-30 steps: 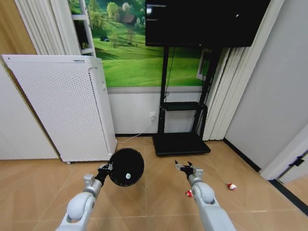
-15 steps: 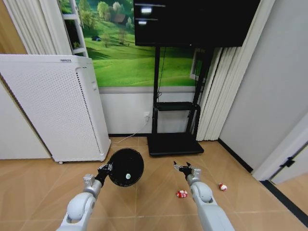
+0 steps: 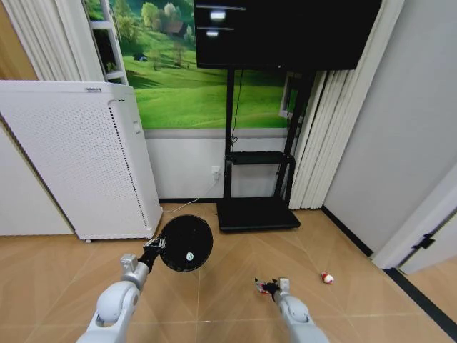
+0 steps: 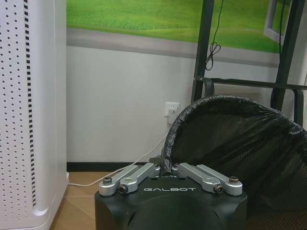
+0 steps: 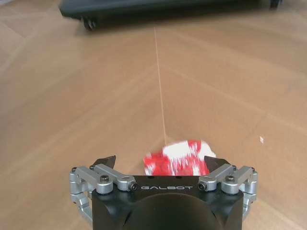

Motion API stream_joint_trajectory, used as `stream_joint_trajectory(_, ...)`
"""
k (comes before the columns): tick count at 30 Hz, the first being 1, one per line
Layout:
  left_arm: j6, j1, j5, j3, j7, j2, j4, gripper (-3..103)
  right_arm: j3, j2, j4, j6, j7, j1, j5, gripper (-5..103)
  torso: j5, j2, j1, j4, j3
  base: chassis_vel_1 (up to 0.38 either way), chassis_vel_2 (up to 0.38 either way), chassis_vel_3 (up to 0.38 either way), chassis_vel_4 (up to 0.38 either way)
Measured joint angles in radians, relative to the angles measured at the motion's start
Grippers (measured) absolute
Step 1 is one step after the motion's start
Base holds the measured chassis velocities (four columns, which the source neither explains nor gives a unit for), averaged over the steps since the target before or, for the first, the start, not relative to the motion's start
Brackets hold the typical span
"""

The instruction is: Pick up the trash bin and place the garbage on the floor into it.

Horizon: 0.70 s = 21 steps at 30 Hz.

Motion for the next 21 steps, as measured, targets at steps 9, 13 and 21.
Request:
stream_joint_trajectory(9, 0.005, 0.048, -0.017, -0.015, 0.0, 0.025, -0.049, 3, 0.003, 0.014, -0.113, 0.059, 0.056, 0.052, 0.003, 100, -0.0002, 0.0, 0.0, 0.0001, 0.0, 0.0, 0.0, 0.0, 0.0)
stream_joint_trajectory(13, 0.006, 0.059, -0.019, -0.016, 0.0, 0.03, -0.061, 3, 0.0, 0.021, -0.158, 0.081, 0.076, 0.075, 0.003, 100, -0.0002, 0.0, 0.0, 0.0001, 0.0, 0.0, 0.0, 0.0, 0.0)
stream_joint_trajectory(21, 0.008, 0.073, -0.02, -0.021, -0.002, 0.027, -0.079, 3, -0.005, 0.035, -0.242, 0.113, 0.092, 0.118, -0.003, 100, -0.0001, 0.0, 0.0, 0.0001, 0.0, 0.0, 0.0, 0.0, 0.0)
